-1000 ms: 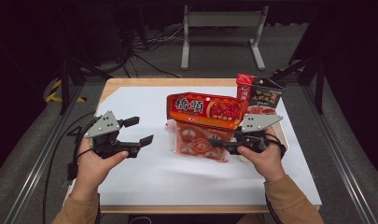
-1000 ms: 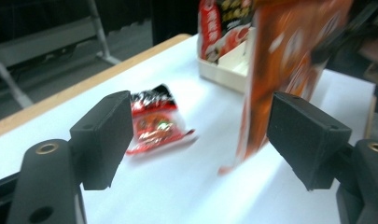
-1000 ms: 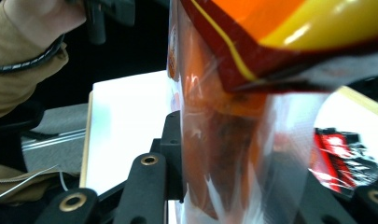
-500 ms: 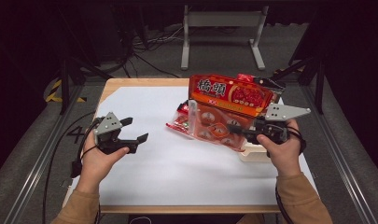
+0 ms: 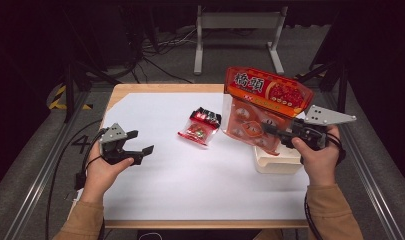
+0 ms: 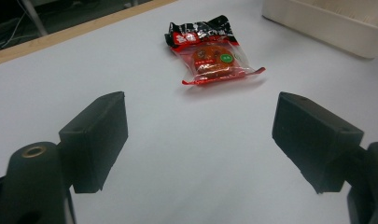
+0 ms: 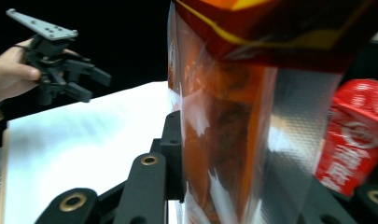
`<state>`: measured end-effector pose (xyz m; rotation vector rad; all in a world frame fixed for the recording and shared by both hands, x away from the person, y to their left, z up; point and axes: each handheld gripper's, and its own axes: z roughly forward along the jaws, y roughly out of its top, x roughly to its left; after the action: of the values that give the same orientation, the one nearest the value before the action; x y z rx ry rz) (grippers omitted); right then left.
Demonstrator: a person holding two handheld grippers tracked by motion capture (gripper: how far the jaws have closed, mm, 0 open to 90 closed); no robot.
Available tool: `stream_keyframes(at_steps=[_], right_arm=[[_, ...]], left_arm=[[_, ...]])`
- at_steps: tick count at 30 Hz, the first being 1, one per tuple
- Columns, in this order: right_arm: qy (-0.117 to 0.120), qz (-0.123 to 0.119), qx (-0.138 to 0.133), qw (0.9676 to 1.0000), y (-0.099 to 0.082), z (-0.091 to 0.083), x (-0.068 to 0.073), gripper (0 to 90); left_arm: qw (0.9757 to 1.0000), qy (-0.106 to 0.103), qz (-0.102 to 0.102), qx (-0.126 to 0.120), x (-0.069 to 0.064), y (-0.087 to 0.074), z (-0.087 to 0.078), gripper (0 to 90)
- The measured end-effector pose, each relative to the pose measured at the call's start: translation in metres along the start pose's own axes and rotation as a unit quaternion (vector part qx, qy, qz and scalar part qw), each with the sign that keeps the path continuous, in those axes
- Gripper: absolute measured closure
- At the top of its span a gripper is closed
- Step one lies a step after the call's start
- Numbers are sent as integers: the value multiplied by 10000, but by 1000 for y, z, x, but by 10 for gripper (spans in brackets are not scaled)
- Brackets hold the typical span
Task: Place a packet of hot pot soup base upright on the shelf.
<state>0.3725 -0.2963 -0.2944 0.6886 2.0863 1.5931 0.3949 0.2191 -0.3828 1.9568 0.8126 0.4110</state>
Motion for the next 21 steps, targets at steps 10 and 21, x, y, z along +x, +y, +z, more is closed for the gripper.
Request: stream_keyframes(at_steps=[10,21], right_arm=[[-438,75,-96,9990,-2,-22,-18,701],[-824,139,-111,9964,-8,-32,-26,701]], left_arm=[[9997,95,-178,164,9,-9,4,168],[9994,103,-247,237,15,-15,10,162]])
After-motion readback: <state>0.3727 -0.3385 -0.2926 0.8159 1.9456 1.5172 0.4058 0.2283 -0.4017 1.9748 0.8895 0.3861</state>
